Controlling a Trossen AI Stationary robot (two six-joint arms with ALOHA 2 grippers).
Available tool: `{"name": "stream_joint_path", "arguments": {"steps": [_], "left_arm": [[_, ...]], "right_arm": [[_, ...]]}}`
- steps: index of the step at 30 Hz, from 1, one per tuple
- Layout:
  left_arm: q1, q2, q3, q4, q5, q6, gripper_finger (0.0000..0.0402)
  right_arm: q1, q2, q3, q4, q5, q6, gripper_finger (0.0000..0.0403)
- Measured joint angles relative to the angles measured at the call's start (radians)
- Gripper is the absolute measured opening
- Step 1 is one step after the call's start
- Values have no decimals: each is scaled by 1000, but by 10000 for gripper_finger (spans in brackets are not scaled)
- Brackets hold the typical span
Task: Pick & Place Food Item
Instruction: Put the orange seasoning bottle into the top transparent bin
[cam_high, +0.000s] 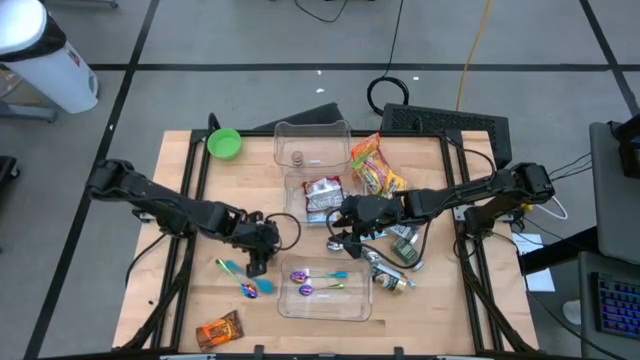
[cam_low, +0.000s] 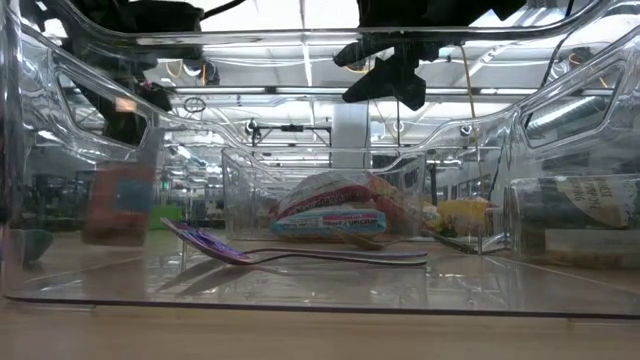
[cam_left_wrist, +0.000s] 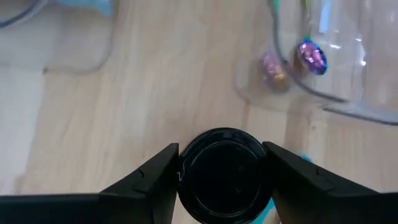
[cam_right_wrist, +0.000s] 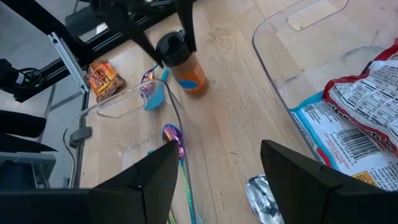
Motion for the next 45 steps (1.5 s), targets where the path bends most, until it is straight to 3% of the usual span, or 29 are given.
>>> {"name": "stream_joint_path", "arguments": {"steps": [6, 13, 20, 26, 35, 45], "left_arm": [[28, -84, 0, -143, 19, -40, 209], [71, -274, 24, -220, 28, -97, 209], [124, -362, 266, -543, -105, -66, 209], [178, -311, 539, -746, -255, 39, 209], [346, -123, 740, -743, -270, 335, 209], [605, 108, 852, -576, -23, 614, 209]], "right_arm": [[0, 0, 0, 0, 0, 19, 220], [0, 0, 0, 0, 0, 57, 215], [0, 0, 0, 3, -36, 80, 214], [0, 0, 0, 3, -52, 98, 211], [0, -6, 0, 13, -52, 98, 210], [0, -6, 0, 10, -54, 85, 210]]}}
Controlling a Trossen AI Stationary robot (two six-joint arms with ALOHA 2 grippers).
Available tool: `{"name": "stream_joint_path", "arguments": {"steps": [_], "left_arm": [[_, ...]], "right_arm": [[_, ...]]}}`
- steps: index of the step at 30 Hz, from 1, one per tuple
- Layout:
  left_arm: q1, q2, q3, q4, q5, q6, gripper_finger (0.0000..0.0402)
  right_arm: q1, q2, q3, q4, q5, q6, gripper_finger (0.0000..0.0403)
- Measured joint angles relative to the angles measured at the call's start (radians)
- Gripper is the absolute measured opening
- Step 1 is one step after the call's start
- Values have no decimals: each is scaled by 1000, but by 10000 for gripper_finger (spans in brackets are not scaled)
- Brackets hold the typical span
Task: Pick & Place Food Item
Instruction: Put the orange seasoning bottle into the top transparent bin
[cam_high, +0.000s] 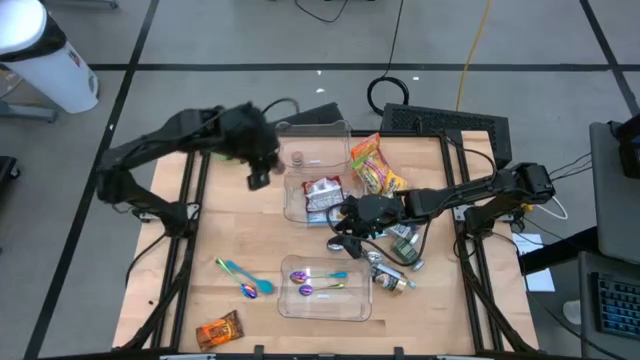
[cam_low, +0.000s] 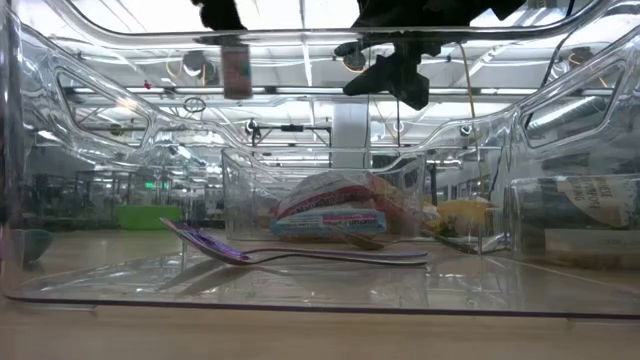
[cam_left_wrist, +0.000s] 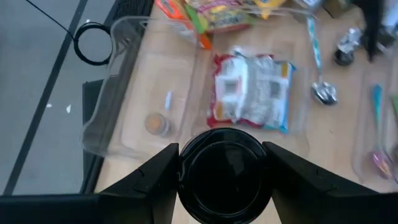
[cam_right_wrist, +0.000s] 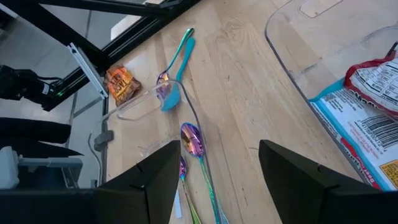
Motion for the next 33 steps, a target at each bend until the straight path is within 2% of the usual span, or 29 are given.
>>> {"name": "stream_joint_path", "arguments": {"steps": [9, 15, 25, 33], "left_arm": [[202, 213, 198, -2, 106, 90, 209], [289, 354, 304, -20, 107, 119, 209], [391, 467, 314, 42, 122, 78, 209], [415, 481, 275, 129, 127, 50, 209]], "right_arm": [[-27, 0, 0, 0, -150, -72, 210], [-86, -23, 1, 0, -153, -135, 210], [-202, -113, 1, -37, -146, -261, 210], [-272, -131, 1, -84, -147, -282, 210]]}}
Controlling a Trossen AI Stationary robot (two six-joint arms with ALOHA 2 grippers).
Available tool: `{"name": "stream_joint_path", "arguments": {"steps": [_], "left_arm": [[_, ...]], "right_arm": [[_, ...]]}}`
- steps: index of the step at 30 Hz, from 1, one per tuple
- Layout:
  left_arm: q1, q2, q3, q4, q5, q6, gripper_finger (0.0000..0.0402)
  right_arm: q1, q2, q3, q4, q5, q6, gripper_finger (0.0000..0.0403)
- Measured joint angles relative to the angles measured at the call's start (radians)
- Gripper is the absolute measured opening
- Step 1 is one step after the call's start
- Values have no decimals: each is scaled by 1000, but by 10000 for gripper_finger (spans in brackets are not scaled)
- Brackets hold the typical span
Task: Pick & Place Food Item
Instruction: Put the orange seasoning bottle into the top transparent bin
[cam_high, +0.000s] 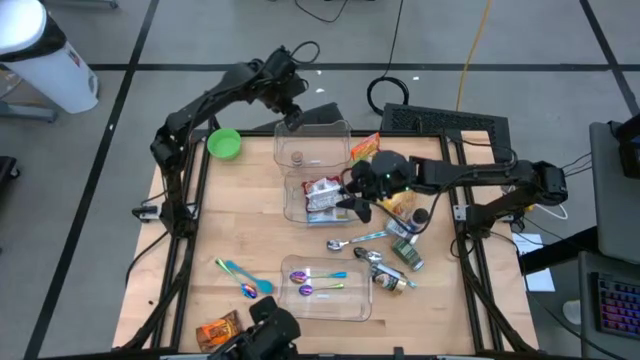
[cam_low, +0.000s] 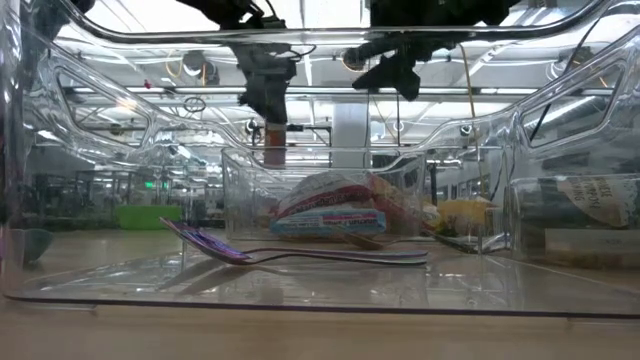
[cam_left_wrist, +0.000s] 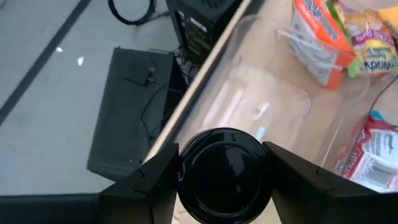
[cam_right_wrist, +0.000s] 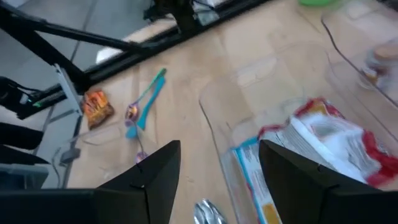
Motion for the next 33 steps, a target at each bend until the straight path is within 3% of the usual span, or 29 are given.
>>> {"name": "stream_joint_path", "arguments": {"steps": [33], "left_arm": [[-2, 1, -346, 241, -35, -135, 209]], "right_arm": [[-12, 1, 0, -22, 23, -26, 210]]}}
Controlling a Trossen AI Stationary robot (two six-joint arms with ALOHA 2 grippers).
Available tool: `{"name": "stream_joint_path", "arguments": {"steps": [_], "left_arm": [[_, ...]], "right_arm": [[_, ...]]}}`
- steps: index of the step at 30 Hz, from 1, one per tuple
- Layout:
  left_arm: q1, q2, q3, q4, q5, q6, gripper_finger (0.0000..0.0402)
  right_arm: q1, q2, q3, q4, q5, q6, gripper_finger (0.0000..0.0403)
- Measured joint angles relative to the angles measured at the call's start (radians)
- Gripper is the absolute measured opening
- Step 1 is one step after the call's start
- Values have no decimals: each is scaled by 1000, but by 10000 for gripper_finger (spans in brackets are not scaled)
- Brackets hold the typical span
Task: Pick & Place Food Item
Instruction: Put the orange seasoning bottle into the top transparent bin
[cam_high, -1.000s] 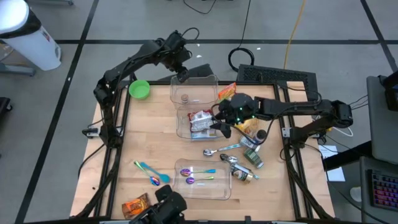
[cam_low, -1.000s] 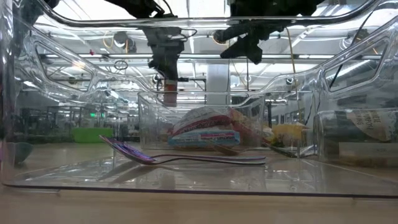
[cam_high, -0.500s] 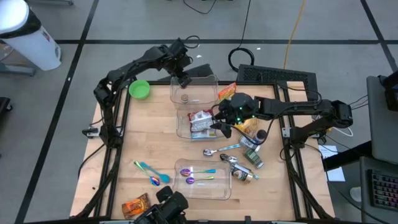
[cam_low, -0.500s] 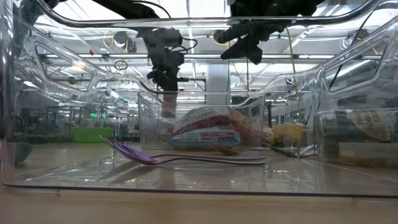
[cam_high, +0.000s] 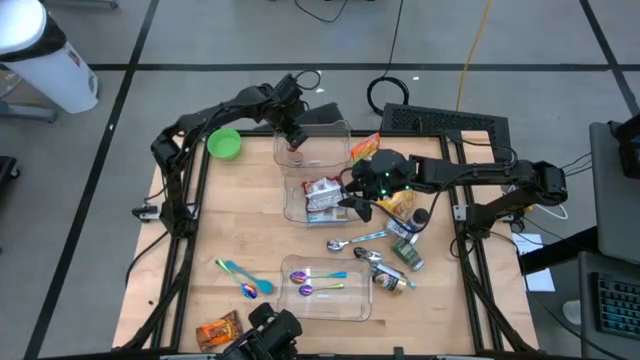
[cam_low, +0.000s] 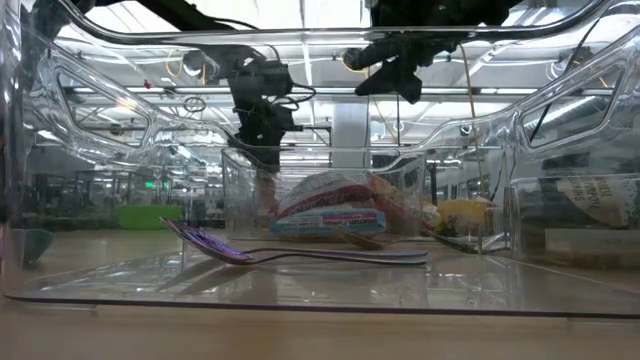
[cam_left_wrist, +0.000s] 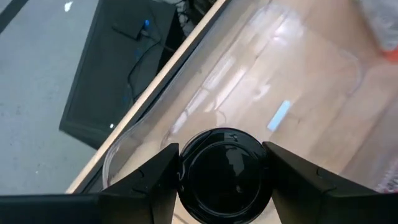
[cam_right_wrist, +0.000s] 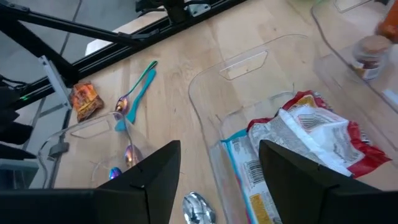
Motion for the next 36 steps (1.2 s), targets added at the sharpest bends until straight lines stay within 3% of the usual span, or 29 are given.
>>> {"name": "stream_joint_path", "arguments": {"steps": [18, 36], "left_arm": [[-6, 0, -55, 150, -31, -56, 209], [-6, 0, -118, 158, -27, -104, 209]], "right_arm": [[0, 0, 0, 0, 42, -1, 210], [0, 0, -1, 0, 55, -3, 210]]}}
